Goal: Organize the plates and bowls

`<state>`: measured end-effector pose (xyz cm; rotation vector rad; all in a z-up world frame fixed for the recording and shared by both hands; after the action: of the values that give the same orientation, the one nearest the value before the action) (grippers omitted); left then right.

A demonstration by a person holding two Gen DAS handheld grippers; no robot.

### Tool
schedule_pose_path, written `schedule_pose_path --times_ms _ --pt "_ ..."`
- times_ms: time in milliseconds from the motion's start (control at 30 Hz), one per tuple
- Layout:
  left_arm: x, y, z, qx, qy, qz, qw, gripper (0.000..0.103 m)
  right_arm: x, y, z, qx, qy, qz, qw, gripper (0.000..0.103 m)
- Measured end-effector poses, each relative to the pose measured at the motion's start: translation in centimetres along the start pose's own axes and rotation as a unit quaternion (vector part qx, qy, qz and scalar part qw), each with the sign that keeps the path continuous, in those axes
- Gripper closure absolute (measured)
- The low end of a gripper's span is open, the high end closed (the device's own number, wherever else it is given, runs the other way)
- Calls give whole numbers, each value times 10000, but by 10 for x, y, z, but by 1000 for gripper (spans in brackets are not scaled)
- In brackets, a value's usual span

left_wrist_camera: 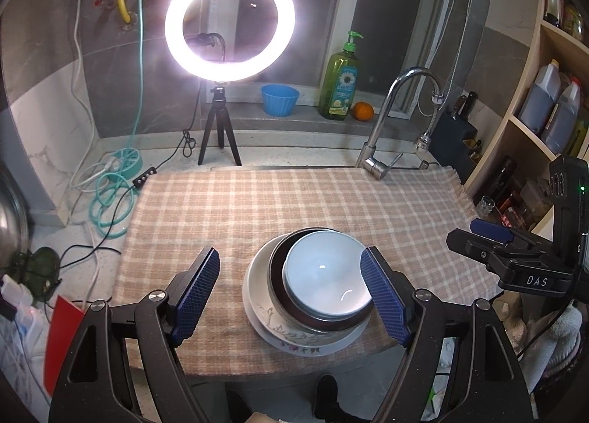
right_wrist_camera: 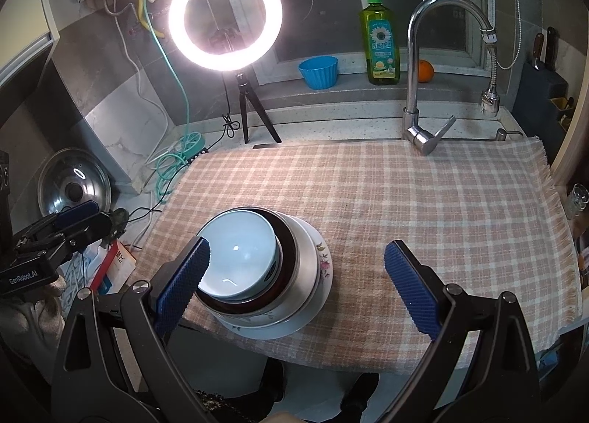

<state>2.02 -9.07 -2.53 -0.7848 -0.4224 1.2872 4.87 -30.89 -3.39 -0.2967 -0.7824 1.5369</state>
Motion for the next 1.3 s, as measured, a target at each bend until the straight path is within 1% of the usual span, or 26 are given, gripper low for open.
schedule_pose_path --times_ms 267,1067,1300 --pt "1 -1 -1 -19 -53 -25 10000 24 2 1 0 -4 6 -4 10000 5" --pt "0 -3 -4 7 -11 25 10000 24 2 1 -2 38 18 -16 10000 5" --pt "2 -5 -6 -8 -87 46 10000 24 0 0 -4 57 26 -22 10000 5"
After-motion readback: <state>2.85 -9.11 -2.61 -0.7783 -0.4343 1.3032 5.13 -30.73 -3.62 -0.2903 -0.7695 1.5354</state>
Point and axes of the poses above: each gripper's, at about its wrist camera, not at the fingertips, and z roughly against the way its jaws point, x to its left, y to its underside, the point moved 5 cm from there along -z, roughly the way its jaws point, and after that the axes turned 1 degree about -z, right-handed, at the moved point
